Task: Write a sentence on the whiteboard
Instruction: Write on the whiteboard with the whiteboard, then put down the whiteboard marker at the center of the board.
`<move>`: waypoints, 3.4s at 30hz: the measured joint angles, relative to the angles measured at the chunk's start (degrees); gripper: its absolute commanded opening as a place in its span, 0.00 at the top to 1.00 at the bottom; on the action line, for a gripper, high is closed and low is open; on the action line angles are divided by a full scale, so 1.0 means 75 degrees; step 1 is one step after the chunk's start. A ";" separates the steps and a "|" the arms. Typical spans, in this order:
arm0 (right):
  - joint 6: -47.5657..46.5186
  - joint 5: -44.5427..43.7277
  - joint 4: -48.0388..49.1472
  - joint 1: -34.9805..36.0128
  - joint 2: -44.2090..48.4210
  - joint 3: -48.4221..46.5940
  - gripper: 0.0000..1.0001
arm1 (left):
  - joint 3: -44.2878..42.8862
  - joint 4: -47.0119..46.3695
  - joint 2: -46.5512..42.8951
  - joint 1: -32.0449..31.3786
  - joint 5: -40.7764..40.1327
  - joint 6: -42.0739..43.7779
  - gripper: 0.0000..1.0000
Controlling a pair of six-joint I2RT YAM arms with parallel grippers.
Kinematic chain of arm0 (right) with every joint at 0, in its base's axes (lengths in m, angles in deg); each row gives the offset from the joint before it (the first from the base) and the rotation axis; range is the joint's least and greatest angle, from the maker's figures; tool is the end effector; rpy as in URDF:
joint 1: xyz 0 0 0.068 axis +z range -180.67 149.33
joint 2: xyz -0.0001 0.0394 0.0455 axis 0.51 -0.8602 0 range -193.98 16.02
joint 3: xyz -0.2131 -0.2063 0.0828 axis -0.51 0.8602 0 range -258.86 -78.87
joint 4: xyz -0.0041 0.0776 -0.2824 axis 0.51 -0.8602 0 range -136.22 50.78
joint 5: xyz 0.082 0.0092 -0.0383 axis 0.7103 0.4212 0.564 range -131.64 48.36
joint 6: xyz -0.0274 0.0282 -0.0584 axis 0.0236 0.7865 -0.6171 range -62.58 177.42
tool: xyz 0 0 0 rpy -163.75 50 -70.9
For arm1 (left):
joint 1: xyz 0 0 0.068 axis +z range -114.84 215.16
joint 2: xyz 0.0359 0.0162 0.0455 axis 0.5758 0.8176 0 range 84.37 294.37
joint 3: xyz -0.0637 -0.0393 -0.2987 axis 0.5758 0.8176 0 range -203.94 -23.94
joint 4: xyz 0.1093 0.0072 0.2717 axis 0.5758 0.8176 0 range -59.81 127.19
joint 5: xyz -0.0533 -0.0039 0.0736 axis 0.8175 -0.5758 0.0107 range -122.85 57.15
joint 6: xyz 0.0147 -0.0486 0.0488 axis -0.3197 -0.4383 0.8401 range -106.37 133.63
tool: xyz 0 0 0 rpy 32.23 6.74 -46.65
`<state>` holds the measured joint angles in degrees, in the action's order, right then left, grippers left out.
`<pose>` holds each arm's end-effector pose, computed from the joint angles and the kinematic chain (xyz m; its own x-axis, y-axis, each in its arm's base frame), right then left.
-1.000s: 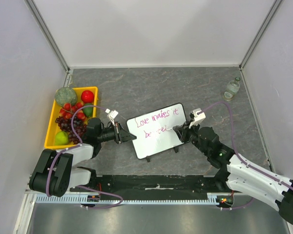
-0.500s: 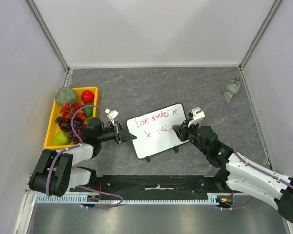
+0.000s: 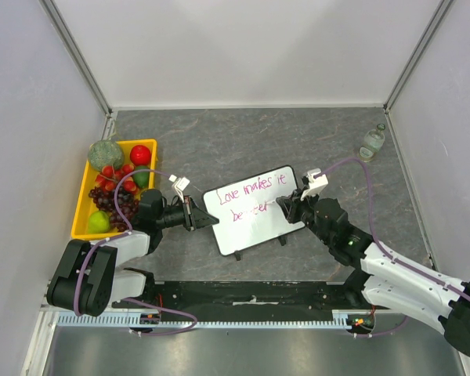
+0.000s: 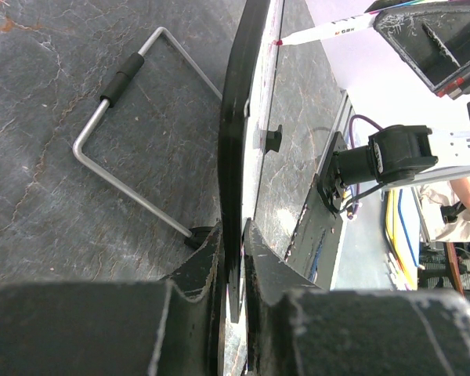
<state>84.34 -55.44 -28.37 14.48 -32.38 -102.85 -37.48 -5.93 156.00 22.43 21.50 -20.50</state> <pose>0.1685 0.1500 0.2470 -0.3852 0.2362 -0.8921 -0.3930 0.8327 0.3901 0.2075 -0.0948 0.1535 -0.7865 -0.1576 -0.5971 0.5100 0.3795 -0.7720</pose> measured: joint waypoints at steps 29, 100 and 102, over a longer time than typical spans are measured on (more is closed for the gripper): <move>-0.0154 -0.0172 -0.0347 -0.0108 0.0175 -0.0073 1.00 | 0.0000 -0.0009 0.0029 0.0000 0.0003 0.0000 0.98; 0.1906 0.0871 -0.4284 -0.0152 0.4281 0.0038 1.00 | -0.0047 0.3346 -0.5423 -0.0017 -0.2614 0.0020 0.07; 0.2087 0.1058 -0.4523 -0.0152 0.4380 0.0131 1.00 | -0.0356 0.3891 -0.5686 -0.0020 -0.2958 0.0023 0.06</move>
<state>99.99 -47.51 -62.29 13.34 0.47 -101.87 -40.15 23.25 113.36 22.27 -0.68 -20.33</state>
